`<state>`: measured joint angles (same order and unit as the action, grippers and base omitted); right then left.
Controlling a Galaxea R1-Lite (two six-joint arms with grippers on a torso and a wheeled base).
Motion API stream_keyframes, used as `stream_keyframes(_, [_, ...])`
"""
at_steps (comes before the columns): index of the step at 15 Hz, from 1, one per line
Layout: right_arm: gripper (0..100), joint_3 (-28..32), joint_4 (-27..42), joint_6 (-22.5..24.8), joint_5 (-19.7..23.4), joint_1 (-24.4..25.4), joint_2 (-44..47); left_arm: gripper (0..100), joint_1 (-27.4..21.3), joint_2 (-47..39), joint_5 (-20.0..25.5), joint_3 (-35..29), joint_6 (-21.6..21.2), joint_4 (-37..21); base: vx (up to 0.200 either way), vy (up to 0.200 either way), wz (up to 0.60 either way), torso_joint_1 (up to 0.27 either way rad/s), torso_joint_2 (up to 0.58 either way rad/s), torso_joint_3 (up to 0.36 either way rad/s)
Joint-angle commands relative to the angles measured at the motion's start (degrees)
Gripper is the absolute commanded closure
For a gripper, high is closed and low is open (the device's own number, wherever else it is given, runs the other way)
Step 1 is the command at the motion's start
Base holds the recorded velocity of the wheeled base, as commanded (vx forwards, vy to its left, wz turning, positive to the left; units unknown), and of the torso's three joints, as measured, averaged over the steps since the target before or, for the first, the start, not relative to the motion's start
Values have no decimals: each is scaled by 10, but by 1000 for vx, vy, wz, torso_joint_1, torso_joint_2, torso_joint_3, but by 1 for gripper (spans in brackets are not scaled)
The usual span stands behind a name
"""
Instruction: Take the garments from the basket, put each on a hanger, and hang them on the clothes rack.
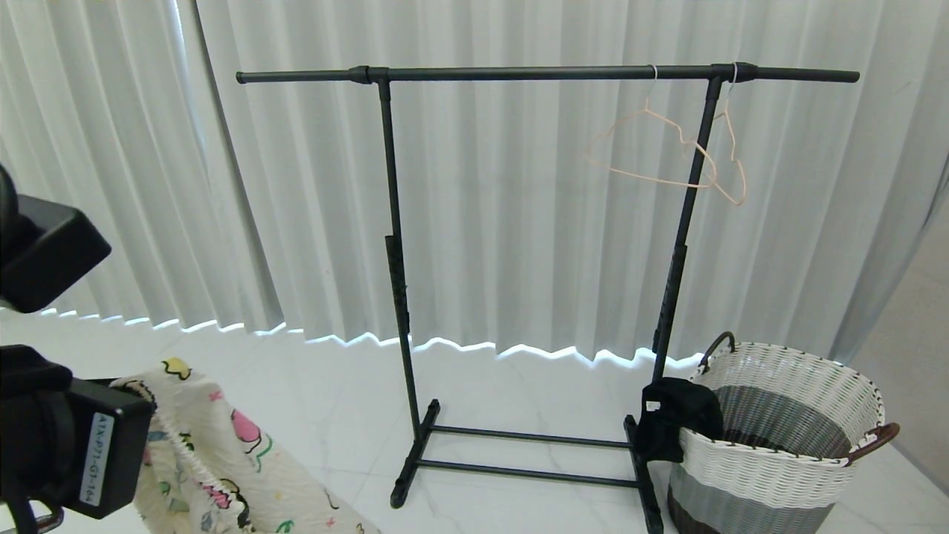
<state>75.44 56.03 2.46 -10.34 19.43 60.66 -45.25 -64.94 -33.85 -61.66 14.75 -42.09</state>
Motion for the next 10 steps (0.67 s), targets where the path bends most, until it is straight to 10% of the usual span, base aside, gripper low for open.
stream_keyframes(1, [0,-26,-4,0,0,-32,-12,100,49,40,-2,37,-16,0,0,0,0,0,0,0])
stream_keyframes(10, [0,-78,-81,-4,6,-42,-19,100,112,59,0,55,-70,0,0,0,0,11,-34,-26])
